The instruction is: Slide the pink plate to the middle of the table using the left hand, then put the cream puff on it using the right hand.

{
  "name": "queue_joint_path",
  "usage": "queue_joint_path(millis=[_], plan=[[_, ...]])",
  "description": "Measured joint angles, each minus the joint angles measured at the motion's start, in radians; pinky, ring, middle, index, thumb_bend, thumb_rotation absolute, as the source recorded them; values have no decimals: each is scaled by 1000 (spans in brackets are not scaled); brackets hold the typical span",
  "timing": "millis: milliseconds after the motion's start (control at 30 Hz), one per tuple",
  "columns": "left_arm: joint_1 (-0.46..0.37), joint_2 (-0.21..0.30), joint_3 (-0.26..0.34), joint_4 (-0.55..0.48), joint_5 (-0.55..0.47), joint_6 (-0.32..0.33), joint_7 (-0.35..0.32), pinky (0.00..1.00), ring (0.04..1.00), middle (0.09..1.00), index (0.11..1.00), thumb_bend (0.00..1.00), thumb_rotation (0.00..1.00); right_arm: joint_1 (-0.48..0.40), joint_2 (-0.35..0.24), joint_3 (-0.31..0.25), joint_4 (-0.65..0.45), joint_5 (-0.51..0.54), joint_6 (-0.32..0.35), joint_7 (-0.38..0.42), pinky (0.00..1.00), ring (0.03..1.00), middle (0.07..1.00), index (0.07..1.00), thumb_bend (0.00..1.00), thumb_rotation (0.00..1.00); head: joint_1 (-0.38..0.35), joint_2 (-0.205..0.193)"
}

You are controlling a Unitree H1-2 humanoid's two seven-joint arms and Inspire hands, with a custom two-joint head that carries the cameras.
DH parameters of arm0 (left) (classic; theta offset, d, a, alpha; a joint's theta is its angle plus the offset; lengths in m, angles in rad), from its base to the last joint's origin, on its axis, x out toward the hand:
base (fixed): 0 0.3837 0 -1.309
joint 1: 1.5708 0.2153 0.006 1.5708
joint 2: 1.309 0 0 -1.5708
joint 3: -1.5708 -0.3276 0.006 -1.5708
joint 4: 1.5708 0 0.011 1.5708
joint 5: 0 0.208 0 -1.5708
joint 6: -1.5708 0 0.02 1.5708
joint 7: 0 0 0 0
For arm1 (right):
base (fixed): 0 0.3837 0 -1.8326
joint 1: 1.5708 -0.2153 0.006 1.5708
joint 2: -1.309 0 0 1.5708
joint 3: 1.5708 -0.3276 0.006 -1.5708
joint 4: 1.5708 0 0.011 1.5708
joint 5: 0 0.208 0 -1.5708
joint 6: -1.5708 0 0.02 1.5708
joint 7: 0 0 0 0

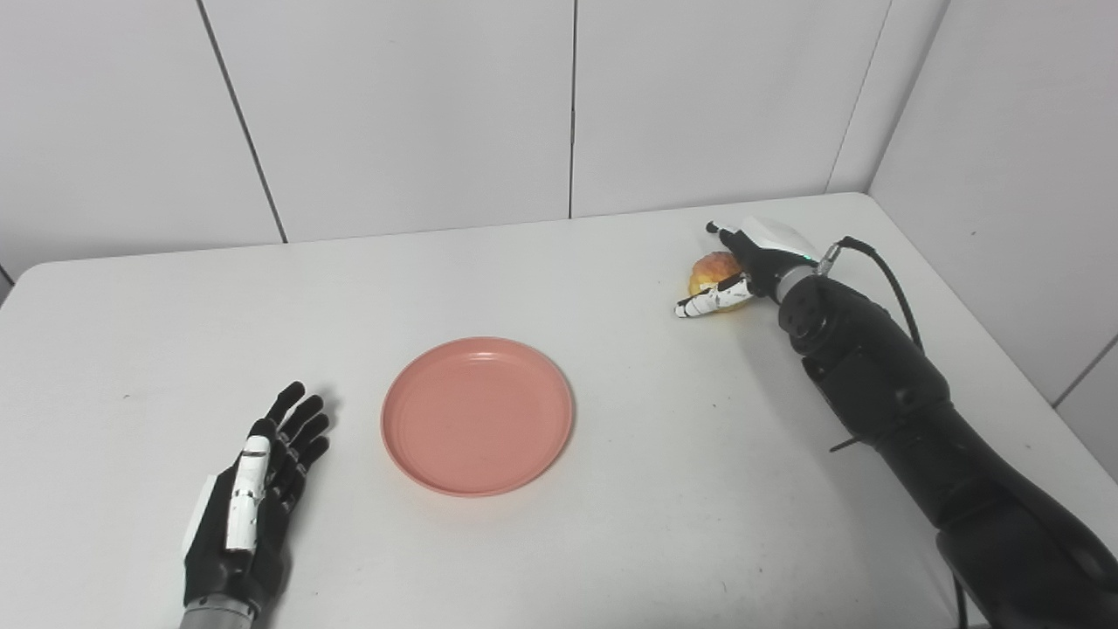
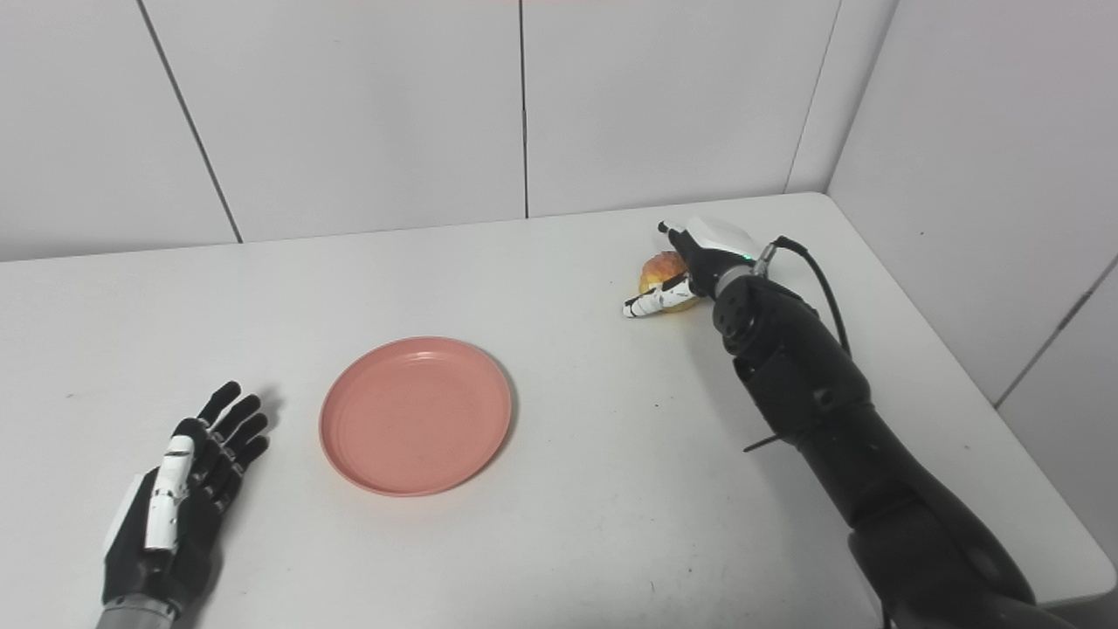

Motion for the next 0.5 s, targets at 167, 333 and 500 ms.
queue_joint_path(millis=[167,333,500], plan=[[0,0,-1,-1,0,0,1,930,913,901,878,416,987,-19,3,2,39,8,-1,-11,799,920,953,941,896,397,3,3],[1,-1,-2,-1,0,0,4,927,906,895,870,426,967,-34,3,7,76,16,-16,-34,745,880,940,942,911,420,5,5],[1,-1,-2,-1,0,0,5,927,904,895,871,424,965,-40,1,14,88,17,-19,-48,702,847,915,931,907,418,5,6]])
